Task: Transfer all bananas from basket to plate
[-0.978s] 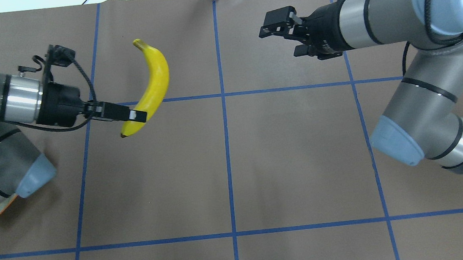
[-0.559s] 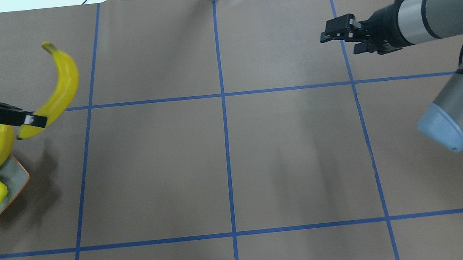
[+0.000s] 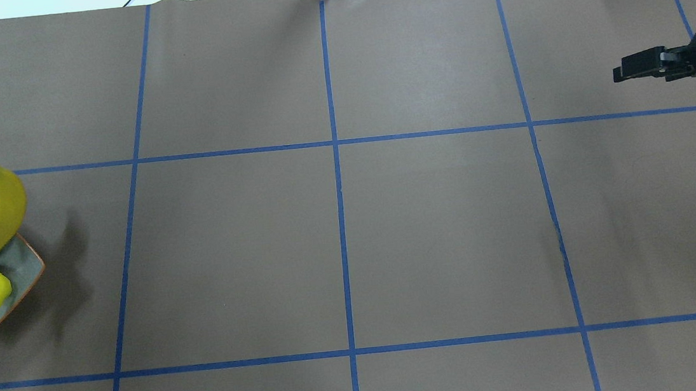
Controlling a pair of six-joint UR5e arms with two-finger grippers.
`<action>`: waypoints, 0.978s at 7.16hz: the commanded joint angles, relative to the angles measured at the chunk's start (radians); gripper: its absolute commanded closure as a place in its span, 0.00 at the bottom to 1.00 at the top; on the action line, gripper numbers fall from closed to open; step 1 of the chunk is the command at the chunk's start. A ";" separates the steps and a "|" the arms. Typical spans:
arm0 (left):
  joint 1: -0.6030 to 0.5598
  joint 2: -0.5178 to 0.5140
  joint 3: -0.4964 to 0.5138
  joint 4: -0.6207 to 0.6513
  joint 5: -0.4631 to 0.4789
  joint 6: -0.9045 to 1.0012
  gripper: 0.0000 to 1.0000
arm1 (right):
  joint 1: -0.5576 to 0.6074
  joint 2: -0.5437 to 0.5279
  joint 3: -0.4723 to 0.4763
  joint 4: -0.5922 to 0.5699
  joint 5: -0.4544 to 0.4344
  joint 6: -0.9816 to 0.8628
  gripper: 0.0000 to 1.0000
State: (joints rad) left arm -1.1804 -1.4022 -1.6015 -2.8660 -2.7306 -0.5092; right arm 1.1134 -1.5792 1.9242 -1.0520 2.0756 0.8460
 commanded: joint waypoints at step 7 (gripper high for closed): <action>0.001 -0.017 0.196 0.005 0.098 0.333 0.01 | 0.206 -0.074 -0.119 0.009 0.124 -0.410 0.00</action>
State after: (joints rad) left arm -1.1796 -1.4037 -1.4184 -2.8632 -2.6406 -0.1795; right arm 1.3112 -1.6489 1.8072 -1.0445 2.1985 0.4380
